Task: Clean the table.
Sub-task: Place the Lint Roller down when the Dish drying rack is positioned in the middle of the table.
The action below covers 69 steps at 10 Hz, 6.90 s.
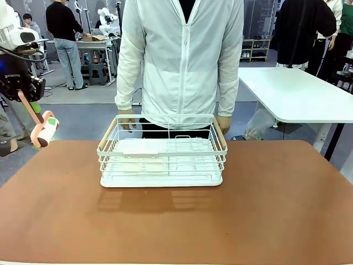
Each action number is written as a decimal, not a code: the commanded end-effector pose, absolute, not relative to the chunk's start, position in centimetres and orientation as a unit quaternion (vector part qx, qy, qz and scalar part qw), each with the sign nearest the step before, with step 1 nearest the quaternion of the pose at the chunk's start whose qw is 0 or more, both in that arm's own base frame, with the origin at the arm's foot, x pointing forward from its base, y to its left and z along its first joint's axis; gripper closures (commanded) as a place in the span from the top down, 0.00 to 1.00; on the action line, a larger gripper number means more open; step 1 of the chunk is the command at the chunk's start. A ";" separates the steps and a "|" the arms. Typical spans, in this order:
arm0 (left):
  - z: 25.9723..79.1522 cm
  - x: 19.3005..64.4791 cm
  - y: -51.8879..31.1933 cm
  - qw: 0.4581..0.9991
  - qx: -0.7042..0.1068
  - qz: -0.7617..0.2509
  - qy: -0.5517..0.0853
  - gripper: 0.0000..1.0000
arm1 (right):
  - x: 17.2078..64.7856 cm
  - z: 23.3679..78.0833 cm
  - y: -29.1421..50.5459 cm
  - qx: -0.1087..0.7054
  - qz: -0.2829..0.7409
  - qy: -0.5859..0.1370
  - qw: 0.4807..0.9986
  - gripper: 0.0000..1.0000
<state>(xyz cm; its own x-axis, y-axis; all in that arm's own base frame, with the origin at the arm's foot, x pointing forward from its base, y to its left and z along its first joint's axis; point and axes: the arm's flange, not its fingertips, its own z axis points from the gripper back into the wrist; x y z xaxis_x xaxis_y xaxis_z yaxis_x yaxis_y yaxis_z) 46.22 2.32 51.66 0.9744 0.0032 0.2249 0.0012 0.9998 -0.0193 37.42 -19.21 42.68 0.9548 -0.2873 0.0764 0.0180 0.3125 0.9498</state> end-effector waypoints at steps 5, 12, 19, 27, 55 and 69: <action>52.1 46.4 2.4 0.994 -0.006 0.003 -0.113 0.21 | 37.3 42.9 -19.1 0.584 -0.091 -0.119 0.798 1.00; 52.1 46.4 2.4 0.994 -0.006 0.003 -0.113 0.21 | 37.3 42.9 -19.1 0.584 -0.091 -0.119 0.798 1.00; 50.5 47.9 1.3 0.979 -0.018 0.148 -0.143 0.21 | 37.3 42.9 -19.1 0.584 -0.091 -0.119 0.798 1.00; 44.2 52.0 4.1 0.745 -0.106 0.639 -0.156 0.21 | 37.3 42.9 -19.1 0.584 -0.091 -0.119 0.798 1.00; 39.7 41.3 3.2 0.737 -0.095 0.667 -0.050 1.00 | 37.3 42.9 -19.1 0.584 -0.091 -0.119 0.798 1.00; 38.8 41.7 3.3 0.742 -0.092 0.660 -0.076 1.00 | 37.3 42.9 -19.1 0.584 -0.091 -0.119 0.798 1.00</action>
